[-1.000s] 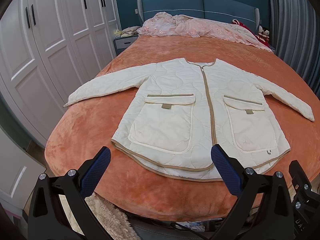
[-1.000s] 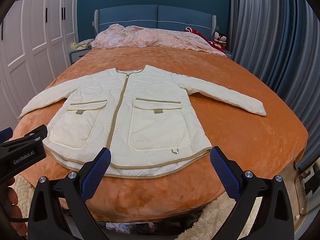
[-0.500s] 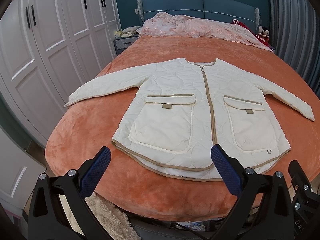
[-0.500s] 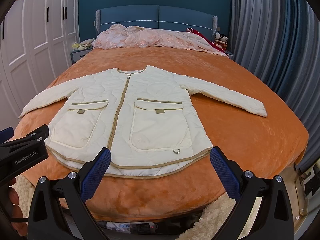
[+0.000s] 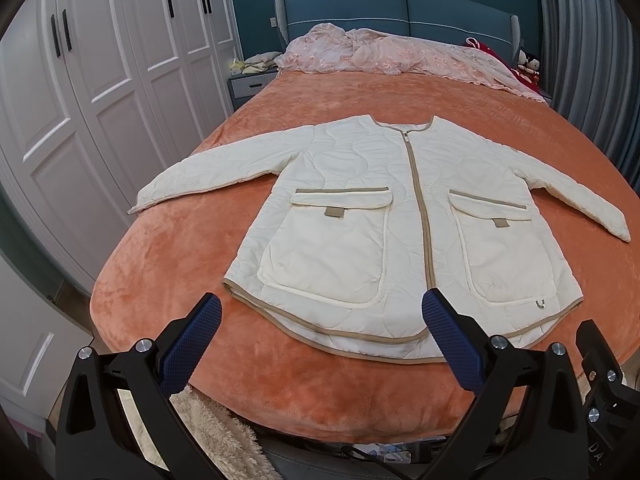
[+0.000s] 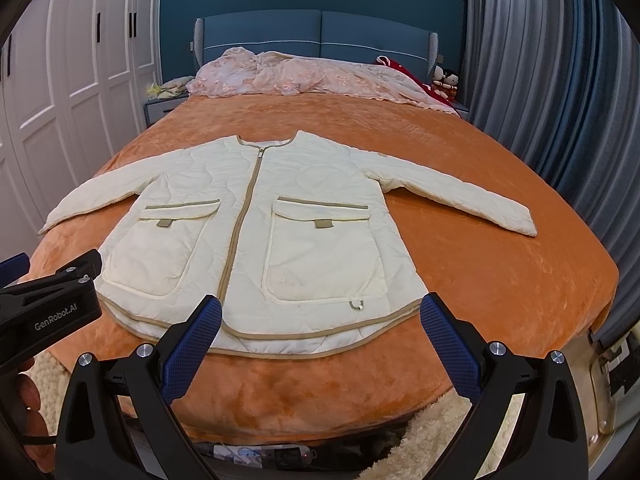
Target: Fold large clothes
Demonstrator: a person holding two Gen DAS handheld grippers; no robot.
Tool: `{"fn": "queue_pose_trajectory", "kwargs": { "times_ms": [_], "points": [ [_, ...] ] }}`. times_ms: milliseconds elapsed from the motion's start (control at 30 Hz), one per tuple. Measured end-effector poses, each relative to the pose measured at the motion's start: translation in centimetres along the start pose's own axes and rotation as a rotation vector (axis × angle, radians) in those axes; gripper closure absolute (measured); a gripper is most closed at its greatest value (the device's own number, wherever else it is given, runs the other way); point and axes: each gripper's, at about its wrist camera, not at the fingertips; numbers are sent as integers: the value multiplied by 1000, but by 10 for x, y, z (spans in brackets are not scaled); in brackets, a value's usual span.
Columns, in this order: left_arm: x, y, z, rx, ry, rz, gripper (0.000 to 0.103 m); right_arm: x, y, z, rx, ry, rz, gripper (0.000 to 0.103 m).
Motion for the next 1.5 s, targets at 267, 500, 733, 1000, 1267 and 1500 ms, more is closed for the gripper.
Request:
{"fn": "queue_pose_trajectory", "kwargs": {
  "times_ms": [267,500,733,1000,1267,1500],
  "points": [
    [-1,-2,-1,-2,5,-9,5,0,-4,1,-1,-3,-7,5],
    [-1,-23,-1,15,8,-36,5,-2,-25,8,-9,-7,-42,5],
    [11,-52,8,33,11,-67,5,8,-62,44,-52,-53,-82,5],
    [54,-101,19,67,31,-47,5,50,-118,166,-65,-209,15,5],
    [101,-161,43,115,56,-21,5,83,-194,340,-111,-568,135,5],
    [125,-220,56,146,94,-63,5,67,-239,444,-260,-832,181,6]
  ]
}}
Point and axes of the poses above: each gripper's, at about its wrist camera, not at the fingertips, and y roughly against the way its jaws point, z to its right, x to its top, and after that the axes turned 10 degrees about x, right-handed
